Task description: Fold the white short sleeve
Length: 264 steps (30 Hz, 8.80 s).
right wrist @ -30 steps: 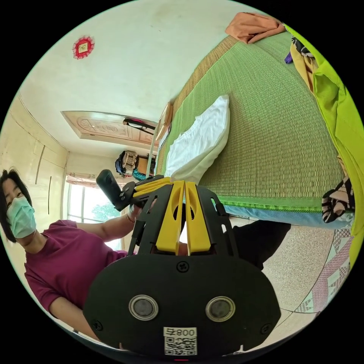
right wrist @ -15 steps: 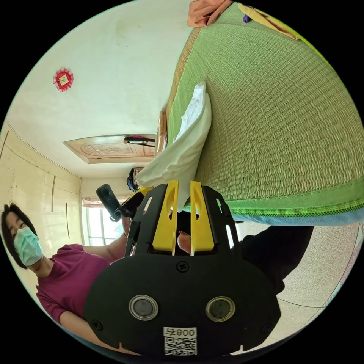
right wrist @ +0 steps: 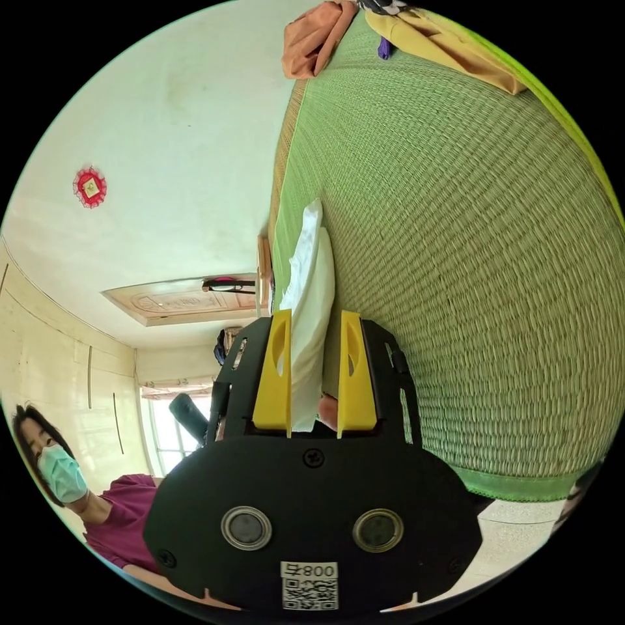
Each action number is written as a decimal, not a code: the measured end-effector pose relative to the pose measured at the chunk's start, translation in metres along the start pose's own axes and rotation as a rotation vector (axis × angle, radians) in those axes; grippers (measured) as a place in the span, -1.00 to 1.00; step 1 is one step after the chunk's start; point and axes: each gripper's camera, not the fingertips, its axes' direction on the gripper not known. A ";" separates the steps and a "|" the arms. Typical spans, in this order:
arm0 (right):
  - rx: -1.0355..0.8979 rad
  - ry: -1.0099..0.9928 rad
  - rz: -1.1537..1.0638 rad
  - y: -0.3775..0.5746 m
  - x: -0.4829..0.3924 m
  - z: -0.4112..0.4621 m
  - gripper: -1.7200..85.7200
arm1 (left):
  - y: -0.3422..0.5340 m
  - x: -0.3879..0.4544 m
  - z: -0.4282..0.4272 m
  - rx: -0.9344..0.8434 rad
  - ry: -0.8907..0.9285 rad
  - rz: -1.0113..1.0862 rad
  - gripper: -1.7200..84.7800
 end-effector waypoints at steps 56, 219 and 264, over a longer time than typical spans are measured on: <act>-0.122 0.367 -0.210 -0.078 -0.198 0.257 -0.92 | 0.132 -0.120 -0.153 0.191 0.249 -0.115 -0.94; -0.583 1.246 -1.299 0.401 -0.088 0.725 -0.95 | 0.390 -0.330 -0.475 0.422 -0.257 -0.632 -0.96; -0.492 0.427 -0.462 0.002 -0.147 0.552 -0.93 | 0.299 -0.310 -0.447 0.308 -0.098 -0.517 -0.96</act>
